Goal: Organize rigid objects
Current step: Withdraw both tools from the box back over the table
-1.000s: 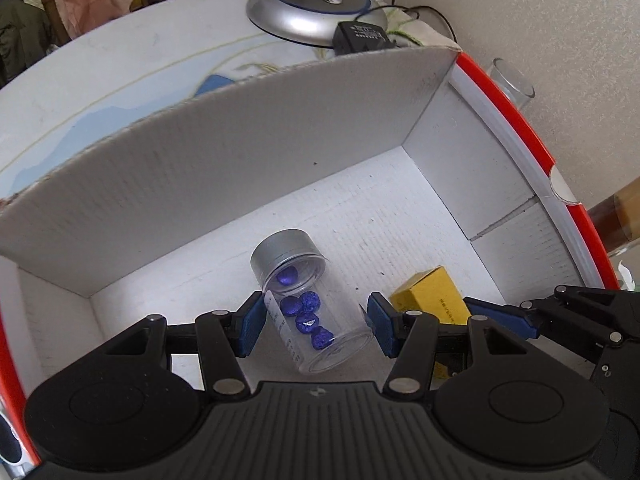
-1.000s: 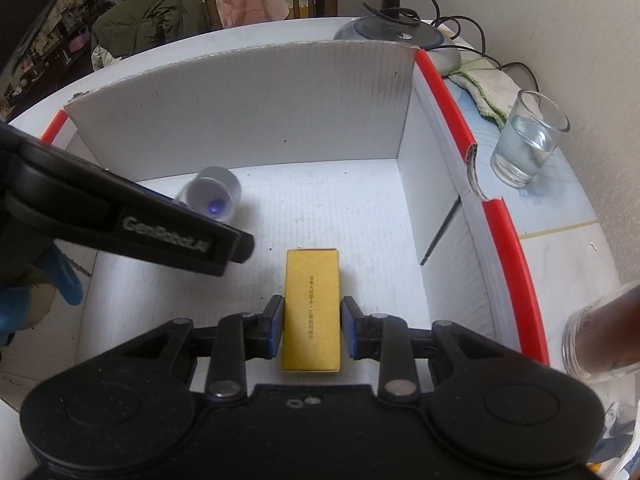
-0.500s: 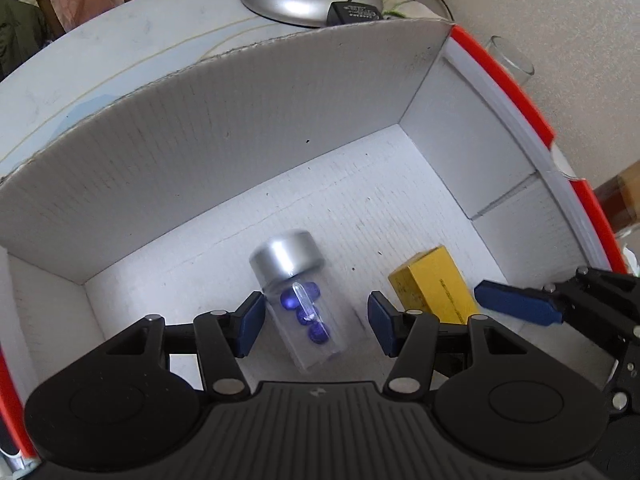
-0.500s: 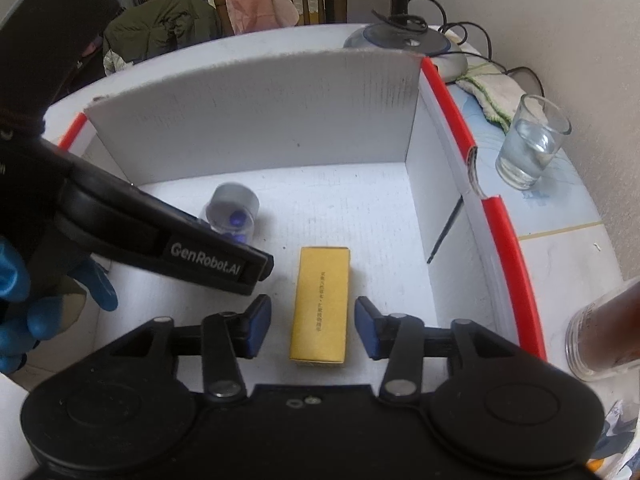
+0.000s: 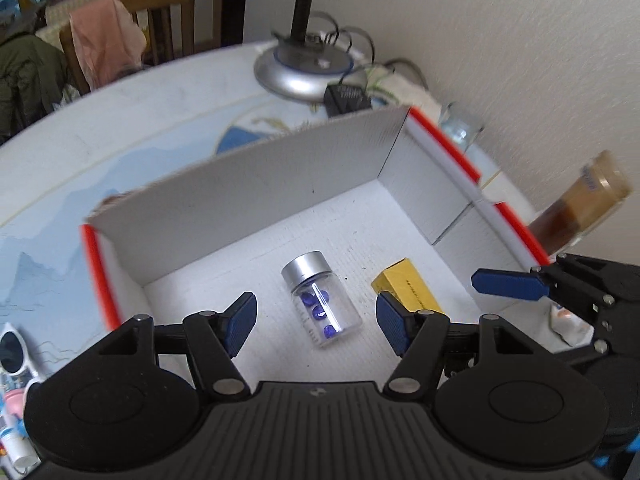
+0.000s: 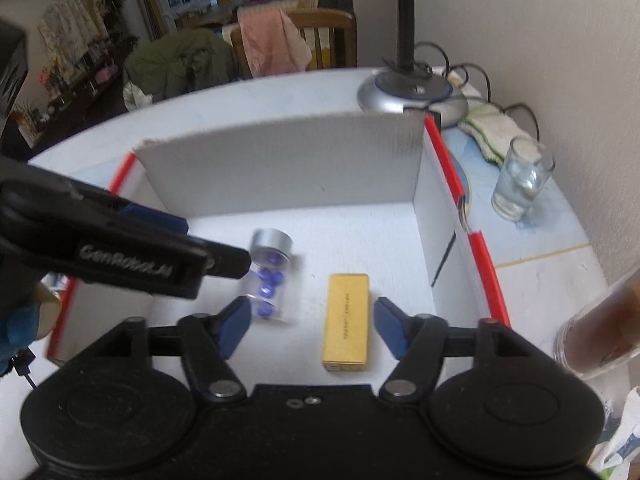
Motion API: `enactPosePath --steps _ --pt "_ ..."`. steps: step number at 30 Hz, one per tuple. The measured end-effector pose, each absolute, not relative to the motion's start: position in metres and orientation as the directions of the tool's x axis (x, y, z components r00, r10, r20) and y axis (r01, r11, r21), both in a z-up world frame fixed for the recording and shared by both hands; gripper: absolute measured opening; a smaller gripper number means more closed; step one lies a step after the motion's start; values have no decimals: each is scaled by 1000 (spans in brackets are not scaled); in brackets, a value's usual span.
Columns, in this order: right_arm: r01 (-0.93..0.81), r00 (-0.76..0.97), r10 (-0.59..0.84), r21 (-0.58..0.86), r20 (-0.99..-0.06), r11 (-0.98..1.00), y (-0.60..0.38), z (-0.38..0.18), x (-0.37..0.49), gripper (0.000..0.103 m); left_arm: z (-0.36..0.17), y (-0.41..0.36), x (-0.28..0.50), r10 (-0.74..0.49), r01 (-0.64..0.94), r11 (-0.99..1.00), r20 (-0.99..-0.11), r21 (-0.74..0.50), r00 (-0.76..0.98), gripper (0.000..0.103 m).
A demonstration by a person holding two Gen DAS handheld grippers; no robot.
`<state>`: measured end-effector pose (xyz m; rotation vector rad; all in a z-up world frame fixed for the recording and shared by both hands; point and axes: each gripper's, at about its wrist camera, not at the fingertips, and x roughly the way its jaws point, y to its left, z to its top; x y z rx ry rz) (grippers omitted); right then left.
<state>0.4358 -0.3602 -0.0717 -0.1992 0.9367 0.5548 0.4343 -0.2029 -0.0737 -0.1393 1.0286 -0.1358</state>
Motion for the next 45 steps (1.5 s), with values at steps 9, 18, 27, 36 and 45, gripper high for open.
enactPosePath --steps 9,18,27,36,45 --pt "-554 509 423 90 -750 827 -349 -34 400 77 -33 -165 369 -193 33 975 -768 -219 611 71" --pt "-587 499 474 119 -726 801 -316 -18 354 82 -8 -118 300 -166 4 975 -712 -223 682 76" --pt "-603 475 517 164 -712 780 -269 -18 314 85 1 -62 237 -117 -29 980 -686 -197 718 83" --pt "-626 447 535 177 -717 760 -222 -25 289 85 -5 1 187 -69 -83 978 -676 -190 734 101" --pt "-636 410 521 174 -748 752 -173 -46 260 86 -35 52 159 18 -214 955 -682 -204 731 103"
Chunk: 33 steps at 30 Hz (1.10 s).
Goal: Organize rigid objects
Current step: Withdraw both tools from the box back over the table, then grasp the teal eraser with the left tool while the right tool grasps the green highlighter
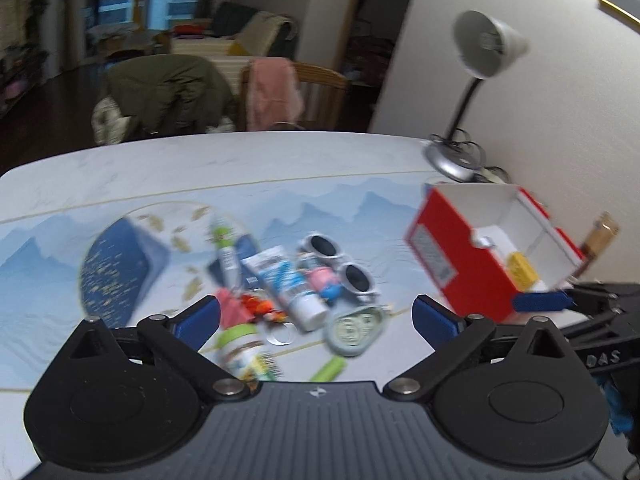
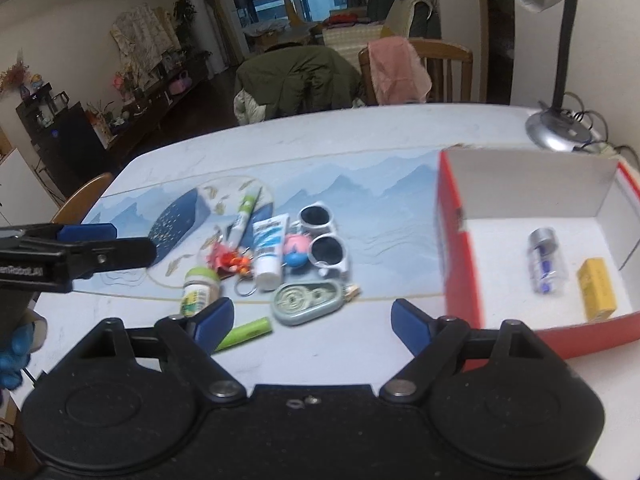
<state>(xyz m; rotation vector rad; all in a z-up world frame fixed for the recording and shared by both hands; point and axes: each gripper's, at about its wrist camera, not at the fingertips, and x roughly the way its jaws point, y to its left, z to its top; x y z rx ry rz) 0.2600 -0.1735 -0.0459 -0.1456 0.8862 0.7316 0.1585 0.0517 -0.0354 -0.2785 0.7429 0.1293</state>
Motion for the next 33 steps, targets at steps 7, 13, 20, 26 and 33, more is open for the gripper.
enactPosePath --steps 7,13,20,26,33 --pt "-651 371 531 195 -762 734 -142 -66 247 88 -67 76 140 65 -235 960 -689 -155 722 103" --pt "-643 357 499 180 -789 744 -116 -86 246 88 -98 71 120 61 -204 971 -690 -127 721 103" --pt "-607 314 454 191 -834 771 -90 -111 254 85 -129 61 116 65 -197 975 -722 -100 689 103" --pt "-561 291 411 194 -864 805 -74 -130 262 75 -146 58 119 54 -206 972 -738 -117 672 103" --pt "-541 266 381 190 -885 819 -59 -144 267 67 -156 62 123 62 -238 962 -737 -136 673 102"
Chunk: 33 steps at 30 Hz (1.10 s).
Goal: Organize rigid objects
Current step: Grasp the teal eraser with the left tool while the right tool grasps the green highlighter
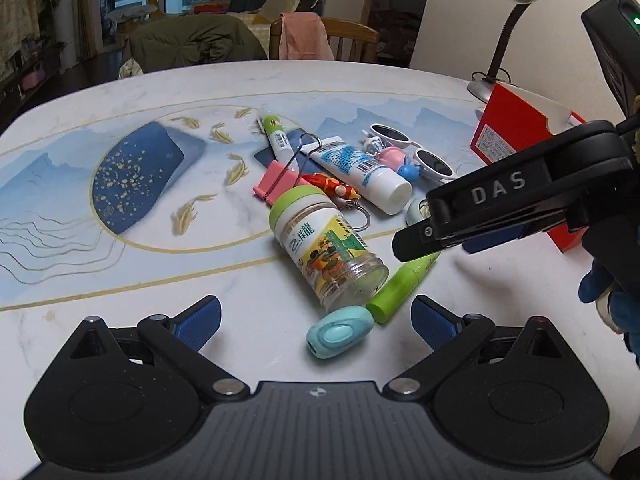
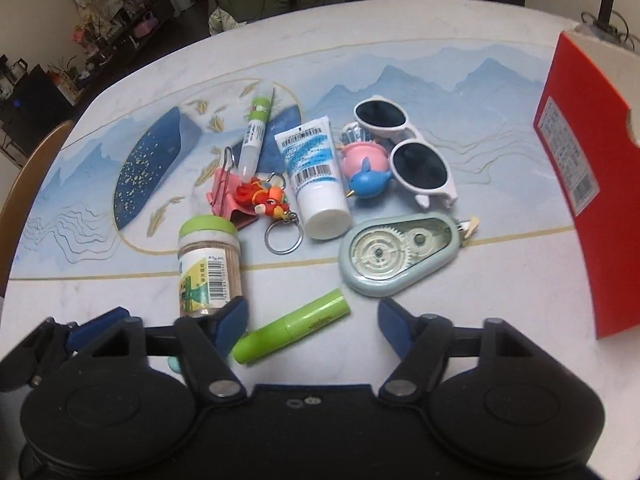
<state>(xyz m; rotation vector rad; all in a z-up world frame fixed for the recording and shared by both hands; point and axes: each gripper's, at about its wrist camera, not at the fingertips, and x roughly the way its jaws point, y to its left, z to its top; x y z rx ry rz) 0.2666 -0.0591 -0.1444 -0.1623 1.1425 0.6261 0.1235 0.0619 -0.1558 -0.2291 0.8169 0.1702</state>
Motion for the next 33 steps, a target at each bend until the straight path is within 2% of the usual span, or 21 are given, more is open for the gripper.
enactPosePath --steps 4,6,8,10,13,21,26,27,29,30,33 --pt "-537 257 353 170 -900 826 -52 -151 266 62 -161 62 126 59 -245 959 -743 -144 667 101" --pt "-530 255 345 168 -903 831 -51 -154 267 59 -164 63 126 56 -254 955 -748 -153 662 97" --pt "-527 248 344 172 -905 833 -49 -156 267 52 -167 64 126 56 -262 952 -754 -156 655 93" --pt "-531 247 344 170 -906 830 -47 -156 267 51 -169 65 126 55 -265 951 -758 -159 650 88" --pt "-536 232 343 175 -910 826 -43 -159 267 43 -169 63 126 56 -258 954 -752 -155 657 81" --pt "-546 240 344 167 -908 821 -40 -159 263 40 -166 54 121 26 -222 960 -736 -171 676 50" --pt "-537 238 368 194 -899 821 -46 -157 264 35 -164 52 118 15 -214 960 -726 -183 688 39" --pt "-539 243 378 199 -894 818 -47 -156 263 31 -164 52 117 12 -215 958 -724 -189 689 39" --pt "-544 243 409 225 -880 809 -49 -152 262 5 -164 52 117 16 -219 958 -724 -188 689 39" --pt "-550 240 411 225 -880 804 -48 -151 262 0 -164 53 117 18 -225 956 -726 -189 687 39" --pt "-556 225 394 215 -891 803 -48 -154 260 0 -164 55 114 20 -236 952 -727 -196 686 39"
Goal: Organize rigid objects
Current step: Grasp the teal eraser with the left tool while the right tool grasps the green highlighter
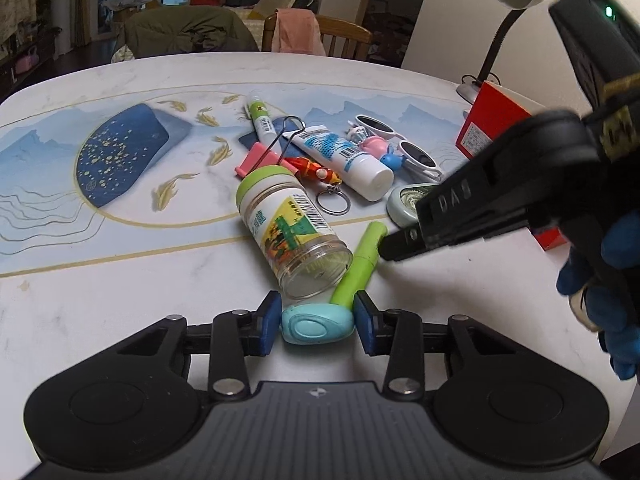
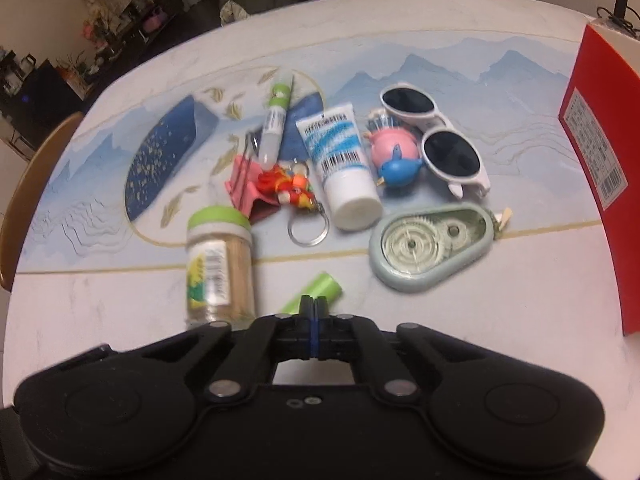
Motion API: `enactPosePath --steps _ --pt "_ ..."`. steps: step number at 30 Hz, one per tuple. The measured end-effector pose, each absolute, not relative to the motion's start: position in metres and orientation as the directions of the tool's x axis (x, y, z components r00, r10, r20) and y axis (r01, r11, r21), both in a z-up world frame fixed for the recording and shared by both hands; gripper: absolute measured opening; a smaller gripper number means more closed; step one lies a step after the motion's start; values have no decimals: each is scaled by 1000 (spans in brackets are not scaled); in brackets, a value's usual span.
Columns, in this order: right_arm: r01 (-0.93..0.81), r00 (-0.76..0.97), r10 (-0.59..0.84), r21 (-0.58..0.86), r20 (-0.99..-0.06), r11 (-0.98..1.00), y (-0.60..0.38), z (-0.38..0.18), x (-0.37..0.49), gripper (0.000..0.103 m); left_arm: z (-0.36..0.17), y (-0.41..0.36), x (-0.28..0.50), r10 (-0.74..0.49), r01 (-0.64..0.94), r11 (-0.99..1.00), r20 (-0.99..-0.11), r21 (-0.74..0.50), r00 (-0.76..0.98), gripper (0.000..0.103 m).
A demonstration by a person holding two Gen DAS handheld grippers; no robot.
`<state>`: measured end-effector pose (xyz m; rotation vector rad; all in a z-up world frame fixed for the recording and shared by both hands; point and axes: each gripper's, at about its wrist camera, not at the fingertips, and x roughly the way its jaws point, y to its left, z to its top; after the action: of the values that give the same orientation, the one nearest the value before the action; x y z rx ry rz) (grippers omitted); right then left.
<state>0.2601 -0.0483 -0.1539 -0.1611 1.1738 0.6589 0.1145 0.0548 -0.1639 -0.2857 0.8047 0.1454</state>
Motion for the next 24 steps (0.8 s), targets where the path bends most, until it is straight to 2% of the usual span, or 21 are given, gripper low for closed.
enactPosePath --steps 3,4,5,9,17,24 --pt "-537 216 391 225 -895 813 -53 -157 260 9 -164 57 111 19 -245 947 -727 -206 686 38" --pt "-533 221 404 237 -888 812 -55 -155 260 20 -164 57 110 20 -248 946 -729 -207 684 38" --pt "-525 222 409 246 -885 815 -55 -153 261 26 -163 57 108 22 -250 946 -728 -207 685 38" --pt "-521 219 404 244 -888 818 -48 -150 265 37 -160 58 103 38 -266 943 -727 -202 685 38" --pt "-495 234 347 196 -908 847 -32 -158 269 40 -158 61 92 44 -285 934 -726 -213 686 38" --pt "-567 253 310 119 -917 815 -20 -161 255 35 -156 63 88 51 -295 931 -726 -214 686 38"
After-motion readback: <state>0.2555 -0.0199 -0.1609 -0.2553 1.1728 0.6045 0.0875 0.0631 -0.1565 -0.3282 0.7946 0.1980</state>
